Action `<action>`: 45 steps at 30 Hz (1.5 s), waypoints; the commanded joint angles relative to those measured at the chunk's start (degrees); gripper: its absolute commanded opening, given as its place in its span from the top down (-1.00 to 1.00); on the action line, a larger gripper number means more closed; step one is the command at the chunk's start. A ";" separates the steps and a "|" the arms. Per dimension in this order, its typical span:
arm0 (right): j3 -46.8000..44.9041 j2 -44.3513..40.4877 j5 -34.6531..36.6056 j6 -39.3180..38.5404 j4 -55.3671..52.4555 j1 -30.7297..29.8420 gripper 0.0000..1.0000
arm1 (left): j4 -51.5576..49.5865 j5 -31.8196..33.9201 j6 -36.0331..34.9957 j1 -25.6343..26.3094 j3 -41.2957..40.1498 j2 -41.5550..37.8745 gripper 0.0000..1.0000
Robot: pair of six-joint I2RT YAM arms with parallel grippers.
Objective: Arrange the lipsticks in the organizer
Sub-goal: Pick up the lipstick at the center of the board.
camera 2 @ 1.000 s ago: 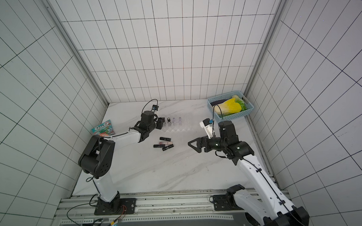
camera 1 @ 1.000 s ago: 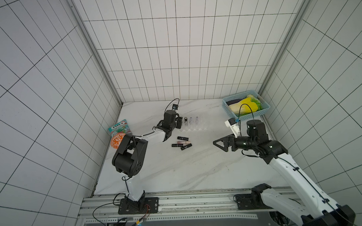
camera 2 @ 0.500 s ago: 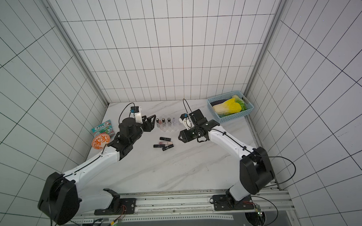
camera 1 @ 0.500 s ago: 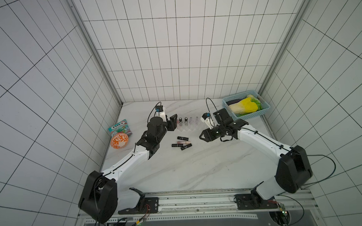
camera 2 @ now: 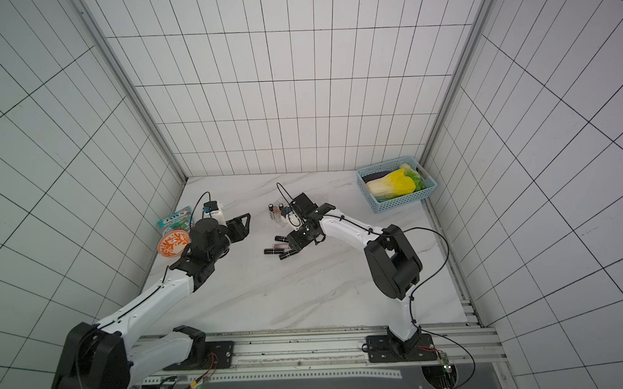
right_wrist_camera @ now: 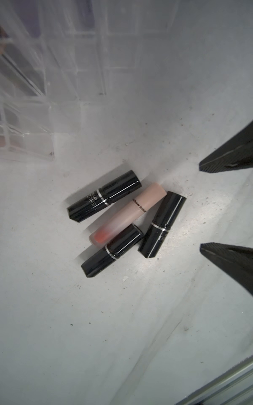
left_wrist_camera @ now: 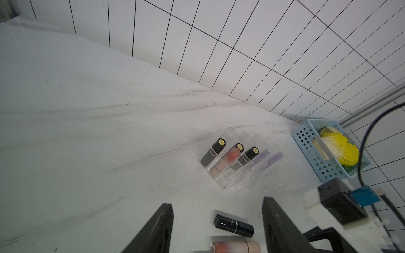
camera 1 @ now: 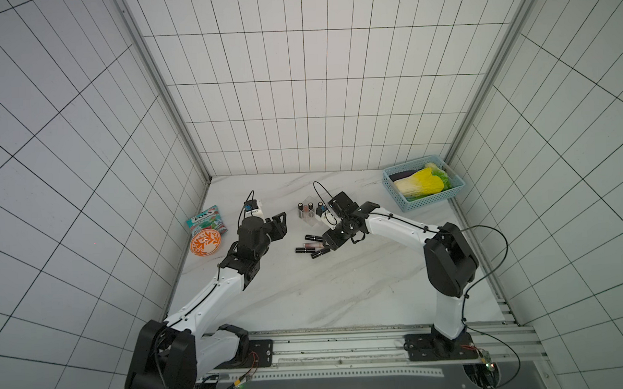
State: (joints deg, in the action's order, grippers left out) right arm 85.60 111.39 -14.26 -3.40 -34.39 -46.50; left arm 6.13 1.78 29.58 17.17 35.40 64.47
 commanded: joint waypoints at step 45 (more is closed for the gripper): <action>15.04 17.12 4.77 -7.86 -9.22 -2.70 0.48 | 0.08 -9.57 -0.24 -3.88 -1.58 -1.26 -0.24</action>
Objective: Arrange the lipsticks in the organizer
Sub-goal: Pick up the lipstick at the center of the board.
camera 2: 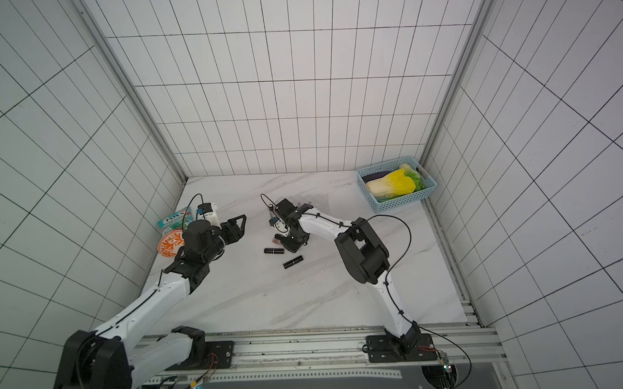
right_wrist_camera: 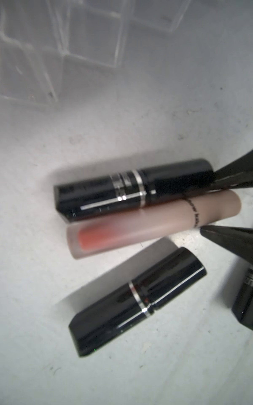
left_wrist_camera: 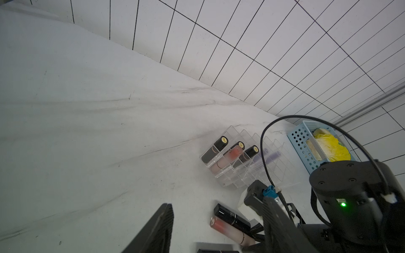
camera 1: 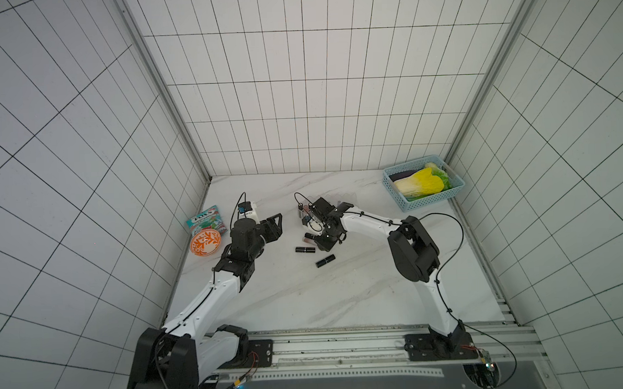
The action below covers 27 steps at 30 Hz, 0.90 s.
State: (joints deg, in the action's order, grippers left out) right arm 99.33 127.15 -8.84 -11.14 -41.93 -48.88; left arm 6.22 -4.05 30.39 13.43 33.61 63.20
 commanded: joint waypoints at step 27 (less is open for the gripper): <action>-27.30 -36.71 -7.38 10.83 6.86 6.97 0.62 | -19.95 -23.63 0.76 20.80 0.03 -8.57 -0.18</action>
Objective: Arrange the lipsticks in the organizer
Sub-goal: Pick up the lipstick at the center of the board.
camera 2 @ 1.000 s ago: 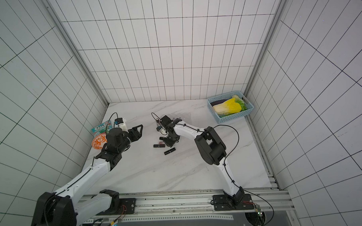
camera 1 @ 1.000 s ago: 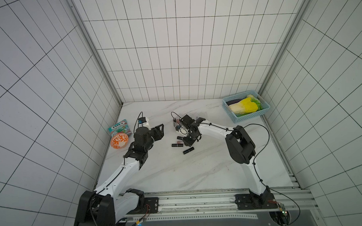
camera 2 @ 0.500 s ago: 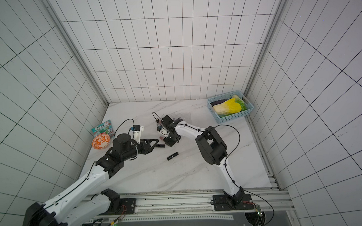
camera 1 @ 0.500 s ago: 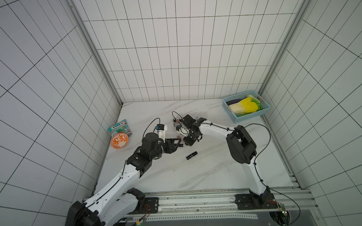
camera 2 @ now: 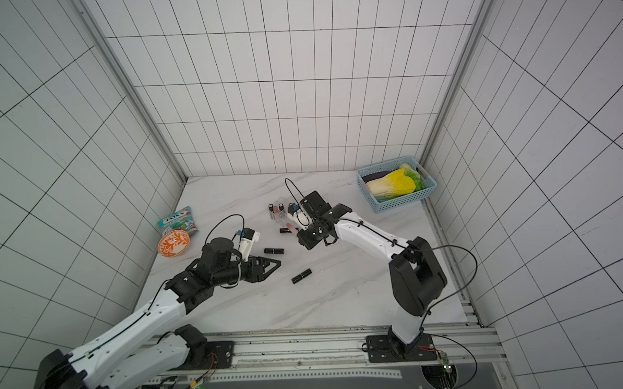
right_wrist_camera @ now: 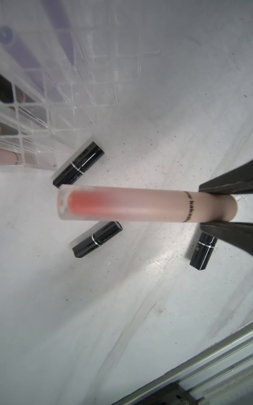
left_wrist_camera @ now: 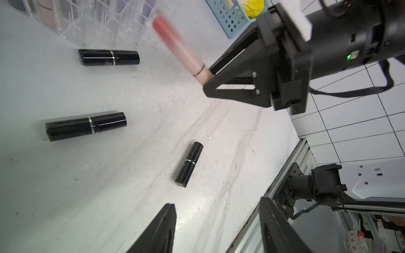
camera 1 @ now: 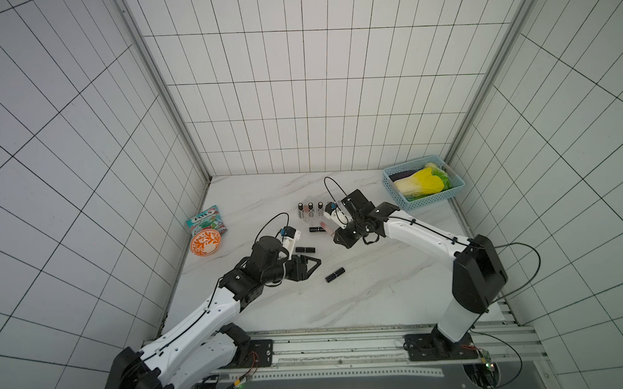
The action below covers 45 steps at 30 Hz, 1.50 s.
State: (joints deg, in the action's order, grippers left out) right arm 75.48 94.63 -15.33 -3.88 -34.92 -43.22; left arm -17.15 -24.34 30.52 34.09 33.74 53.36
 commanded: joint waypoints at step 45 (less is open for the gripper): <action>-33.78 -38.63 -21.27 28.67 8.02 -3.16 0.67 | 24.33 -14.74 7.23 8.02 13.73 29.21 -0.02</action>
State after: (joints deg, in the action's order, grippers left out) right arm 39.72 56.49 -35.20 24.27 -28.34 -45.80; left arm 4.10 -40.29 37.39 41.95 46.11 81.97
